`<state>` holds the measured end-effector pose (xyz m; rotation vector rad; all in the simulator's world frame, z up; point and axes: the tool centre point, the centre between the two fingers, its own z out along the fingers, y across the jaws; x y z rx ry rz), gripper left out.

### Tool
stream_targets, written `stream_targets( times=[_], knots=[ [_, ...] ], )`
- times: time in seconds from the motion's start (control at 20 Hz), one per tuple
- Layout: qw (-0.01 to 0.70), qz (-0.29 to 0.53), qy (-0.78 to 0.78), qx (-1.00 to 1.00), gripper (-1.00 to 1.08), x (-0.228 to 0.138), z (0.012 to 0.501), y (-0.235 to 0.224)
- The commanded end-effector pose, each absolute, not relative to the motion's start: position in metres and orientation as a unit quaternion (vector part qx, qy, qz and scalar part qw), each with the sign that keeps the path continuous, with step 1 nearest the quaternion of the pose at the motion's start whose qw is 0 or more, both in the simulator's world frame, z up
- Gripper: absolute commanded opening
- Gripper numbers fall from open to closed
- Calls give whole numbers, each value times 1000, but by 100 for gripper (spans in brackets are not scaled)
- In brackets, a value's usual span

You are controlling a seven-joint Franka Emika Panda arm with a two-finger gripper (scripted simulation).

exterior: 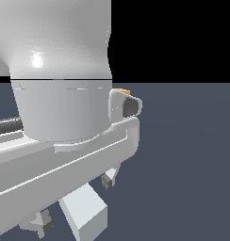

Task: Insert the peg into the horizontal hole in a box.

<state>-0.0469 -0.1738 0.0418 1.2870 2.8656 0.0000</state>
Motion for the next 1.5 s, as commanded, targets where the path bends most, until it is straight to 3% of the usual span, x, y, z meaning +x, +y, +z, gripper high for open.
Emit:
stream_targets(
  times=[0.0, 0.3, 0.35, 1.45],
  knots=[
    [0, 0, 912, 409, 100, -47, 30, -174],
    [0, 0, 913, 409, 100, -46, 20, -174],
    [0, 0, 913, 409, -100, -46, 20, -174],
    [0, 0, 899, 439, -100, -49, 25, -148]
  ],
)
